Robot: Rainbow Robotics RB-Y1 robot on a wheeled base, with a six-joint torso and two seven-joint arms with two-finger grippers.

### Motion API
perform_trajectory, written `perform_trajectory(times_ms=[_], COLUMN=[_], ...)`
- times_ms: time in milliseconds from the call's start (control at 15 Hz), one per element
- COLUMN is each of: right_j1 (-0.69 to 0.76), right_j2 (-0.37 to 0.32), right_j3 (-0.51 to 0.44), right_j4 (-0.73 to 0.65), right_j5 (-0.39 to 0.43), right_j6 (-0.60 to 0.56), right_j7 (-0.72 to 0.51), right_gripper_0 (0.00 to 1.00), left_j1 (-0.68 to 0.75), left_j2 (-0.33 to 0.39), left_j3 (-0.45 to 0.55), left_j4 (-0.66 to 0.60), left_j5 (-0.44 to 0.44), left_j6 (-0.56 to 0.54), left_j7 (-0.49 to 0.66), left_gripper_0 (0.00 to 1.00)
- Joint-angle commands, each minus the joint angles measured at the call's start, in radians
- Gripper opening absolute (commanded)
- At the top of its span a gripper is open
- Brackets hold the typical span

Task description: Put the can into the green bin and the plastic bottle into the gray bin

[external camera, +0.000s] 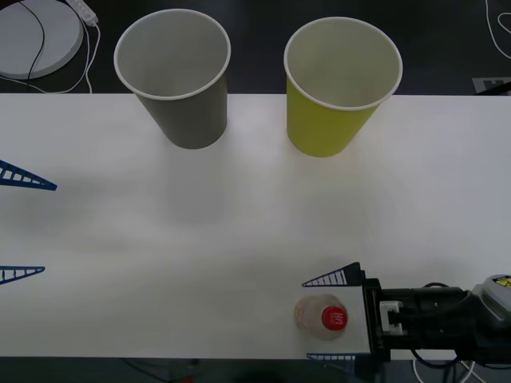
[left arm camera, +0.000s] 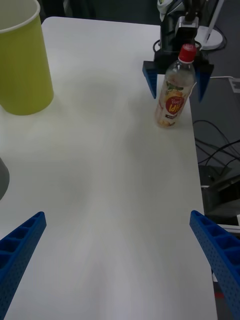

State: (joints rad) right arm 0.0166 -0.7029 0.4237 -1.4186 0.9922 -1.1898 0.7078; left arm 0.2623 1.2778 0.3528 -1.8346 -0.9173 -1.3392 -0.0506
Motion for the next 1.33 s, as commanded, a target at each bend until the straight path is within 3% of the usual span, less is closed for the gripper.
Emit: perform_trajectory(times_ms=[67, 333, 400, 467, 533, 1333], right_j1=[-0.006, -0.010, -0.014, -0.014, -0.015, -0.017], right_j2=[0.002, 0.005, 0.005, 0.005, 0.005, -0.003], right_j3=[0.015, 0.029, 0.029, 0.029, 0.029, 0.027], right_j4=[0.001, 0.000, 0.000, 0.000, 0.000, 0.000], right_j5=[0.000, 0.000, -0.001, -0.001, -0.001, -0.026], right_j6=[0.004, 0.004, -0.001, -0.005, -0.008, -0.025], right_j7=[0.001, -0.002, -0.004, -0.005, -0.011, -0.030], right_gripper_0=[1.00, 1.00, 0.92, 0.53, 0.00, 0.00], left_j1=[0.000, 0.000, 0.000, 0.000, 0.000, 0.000], left_j2=[0.000, 0.000, 0.000, 0.000, 0.000, 0.000], left_j3=[0.000, 0.000, 0.000, 0.000, 0.000, 0.000], left_j4=[0.000, 0.000, 0.000, 0.000, 0.000, 0.000], left_j5=[0.000, 0.000, 0.000, 0.000, 0.000, 0.000], left_j6=[0.000, 0.000, 0.000, 0.000, 0.000, 0.000], left_j7=[0.000, 0.000, 0.000, 0.000, 0.000, 0.000], left_gripper_0=[1.00, 1.00, 1.00, 1.00, 1.00, 1.00])
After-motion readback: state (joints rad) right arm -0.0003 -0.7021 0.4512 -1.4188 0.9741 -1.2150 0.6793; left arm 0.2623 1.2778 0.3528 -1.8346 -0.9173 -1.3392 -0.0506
